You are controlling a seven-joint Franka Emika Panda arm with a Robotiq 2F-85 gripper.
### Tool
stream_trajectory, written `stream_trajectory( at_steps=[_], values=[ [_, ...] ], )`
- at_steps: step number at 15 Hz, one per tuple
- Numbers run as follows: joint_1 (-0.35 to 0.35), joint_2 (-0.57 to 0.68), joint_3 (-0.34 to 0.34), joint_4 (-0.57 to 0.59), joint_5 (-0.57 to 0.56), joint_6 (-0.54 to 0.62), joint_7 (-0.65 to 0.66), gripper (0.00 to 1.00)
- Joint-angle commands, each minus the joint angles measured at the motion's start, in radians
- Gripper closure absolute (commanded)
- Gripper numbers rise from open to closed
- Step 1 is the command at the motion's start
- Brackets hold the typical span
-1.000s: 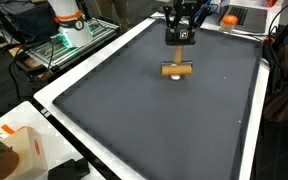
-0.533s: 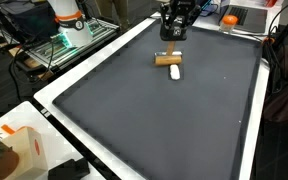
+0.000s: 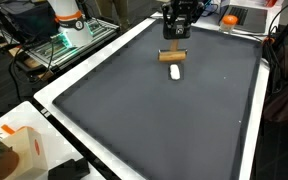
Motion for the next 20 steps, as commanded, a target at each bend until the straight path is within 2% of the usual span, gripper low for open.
stream_trajectory(
  at_steps=[1, 2, 3, 4, 5, 6, 11, 20],
  values=[
    [-0.056, -0.037, -0.010, 0.018, 0.150, -0.066, -0.146, 0.78],
    [-0.052, -0.055, -0.024, 0.009, 0.115, -0.079, -0.148, 0.78],
    [-0.032, -0.013, -0.022, 0.024, 0.100, -0.040, -0.111, 0.78],
    [-0.037, -0.018, -0.028, 0.026, 0.099, -0.044, -0.117, 0.53],
    [-0.038, -0.017, -0.030, 0.026, 0.099, -0.043, -0.117, 0.53],
    [-0.037, 0.004, -0.026, 0.037, 0.118, -0.037, -0.126, 0.78],
    [-0.043, 0.045, -0.035, 0.067, 0.135, 0.011, -0.123, 0.78],
    [-0.029, 0.110, -0.068, 0.122, 0.072, 0.017, -0.068, 0.78]
  ],
)
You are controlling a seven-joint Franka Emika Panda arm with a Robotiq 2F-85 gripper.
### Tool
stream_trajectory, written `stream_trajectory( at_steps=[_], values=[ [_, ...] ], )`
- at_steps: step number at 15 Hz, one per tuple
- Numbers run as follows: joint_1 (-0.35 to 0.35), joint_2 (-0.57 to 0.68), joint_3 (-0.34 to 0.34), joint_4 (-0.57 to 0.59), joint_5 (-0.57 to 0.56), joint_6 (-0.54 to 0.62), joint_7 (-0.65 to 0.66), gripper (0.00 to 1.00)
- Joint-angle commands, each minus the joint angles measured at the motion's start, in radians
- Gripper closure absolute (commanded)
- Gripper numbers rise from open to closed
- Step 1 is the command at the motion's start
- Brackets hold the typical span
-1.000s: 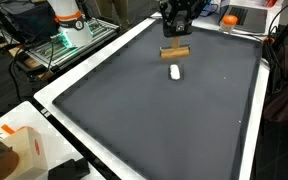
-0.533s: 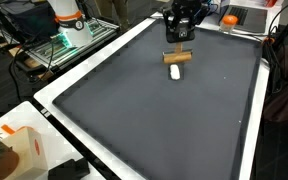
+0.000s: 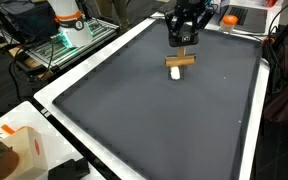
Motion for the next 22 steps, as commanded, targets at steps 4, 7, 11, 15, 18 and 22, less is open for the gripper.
stream_trajectory(
  at_steps=[4, 7, 11, 15, 18, 22],
  values=[
    [0.018, 0.065, -0.027, 0.032, -0.049, 0.038, 0.055, 0.78],
    [0.018, 0.073, -0.039, 0.046, -0.063, 0.057, 0.081, 0.78],
    [0.023, 0.089, -0.054, 0.059, -0.103, 0.068, 0.114, 0.78],
    [0.035, 0.101, -0.060, 0.060, -0.154, 0.084, 0.140, 0.78],
    [0.040, 0.107, -0.066, 0.069, -0.185, 0.094, 0.168, 0.78],
    [0.039, 0.122, -0.072, 0.088, -0.213, 0.103, 0.194, 0.78]
  ],
)
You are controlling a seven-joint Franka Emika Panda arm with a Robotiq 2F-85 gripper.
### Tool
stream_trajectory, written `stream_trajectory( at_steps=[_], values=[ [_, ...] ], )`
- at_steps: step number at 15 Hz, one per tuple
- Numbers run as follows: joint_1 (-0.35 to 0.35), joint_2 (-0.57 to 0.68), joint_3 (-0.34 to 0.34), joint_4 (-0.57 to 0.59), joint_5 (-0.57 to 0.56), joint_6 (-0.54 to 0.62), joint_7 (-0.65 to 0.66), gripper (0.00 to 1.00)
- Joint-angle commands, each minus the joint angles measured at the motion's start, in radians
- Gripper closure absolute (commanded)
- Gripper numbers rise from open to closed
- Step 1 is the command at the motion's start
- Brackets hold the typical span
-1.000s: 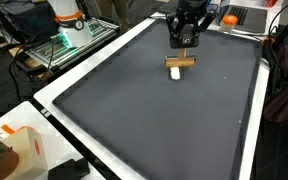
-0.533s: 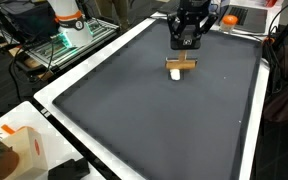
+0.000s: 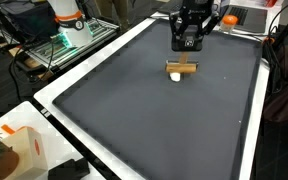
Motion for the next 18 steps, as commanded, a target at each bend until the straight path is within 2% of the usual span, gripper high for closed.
stream_trajectory(
  at_steps=[1, 5, 8, 11, 12, 14, 18],
  values=[
    [0.001, 0.077, -0.044, 0.022, -0.089, 0.096, 0.028, 0.78],
    [-0.001, 0.095, -0.058, 0.040, -0.108, 0.110, 0.039, 0.78],
    [-0.001, 0.127, -0.085, 0.049, -0.150, 0.180, 0.052, 0.78],
    [-0.013, 0.099, -0.080, 0.057, -0.123, 0.150, 0.032, 0.78],
    [-0.018, 0.075, -0.071, 0.056, -0.108, 0.093, 0.008, 0.78],
    [-0.048, 0.012, -0.031, 0.040, -0.050, 0.023, -0.125, 0.78],
    [-0.073, -0.102, -0.010, 0.041, 0.014, -0.121, -0.353, 0.78]
  ],
)
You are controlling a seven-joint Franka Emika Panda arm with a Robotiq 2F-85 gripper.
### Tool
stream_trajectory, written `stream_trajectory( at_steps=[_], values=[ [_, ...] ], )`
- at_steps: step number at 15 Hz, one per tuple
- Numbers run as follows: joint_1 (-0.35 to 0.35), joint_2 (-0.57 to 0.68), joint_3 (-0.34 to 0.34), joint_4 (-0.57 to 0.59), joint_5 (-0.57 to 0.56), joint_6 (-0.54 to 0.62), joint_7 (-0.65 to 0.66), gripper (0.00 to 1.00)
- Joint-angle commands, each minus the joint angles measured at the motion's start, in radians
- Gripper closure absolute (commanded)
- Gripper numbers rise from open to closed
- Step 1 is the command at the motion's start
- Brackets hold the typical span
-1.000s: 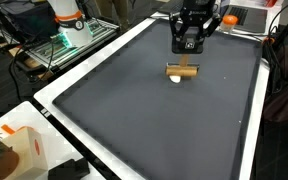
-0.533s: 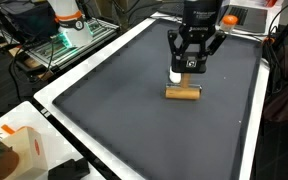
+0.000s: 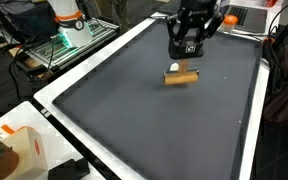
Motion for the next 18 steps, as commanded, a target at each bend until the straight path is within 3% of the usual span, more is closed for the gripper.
stream_trajectory(
  at_steps=[1, 4, 7, 10, 14, 16, 17, 18],
  values=[
    [-0.029, -0.134, 0.020, -0.023, 0.053, -0.117, -0.153, 0.78],
    [-0.018, -0.162, 0.022, -0.009, 0.063, -0.173, -0.175, 0.78],
    [-0.009, -0.157, 0.027, -0.037, 0.071, -0.114, -0.125, 0.78],
    [0.001, -0.156, 0.036, -0.041, 0.022, -0.096, -0.178, 0.78],
    [0.018, -0.144, 0.040, 0.020, -0.089, -0.149, -0.273, 0.78],
    [0.006, -0.110, 0.047, 0.101, -0.013, -0.243, -0.279, 0.78],
    [0.016, -0.133, 0.041, 0.029, -0.049, -0.158, -0.255, 0.53],
    [0.016, -0.129, 0.041, 0.053, -0.040, -0.193, -0.257, 0.53]
  ],
)
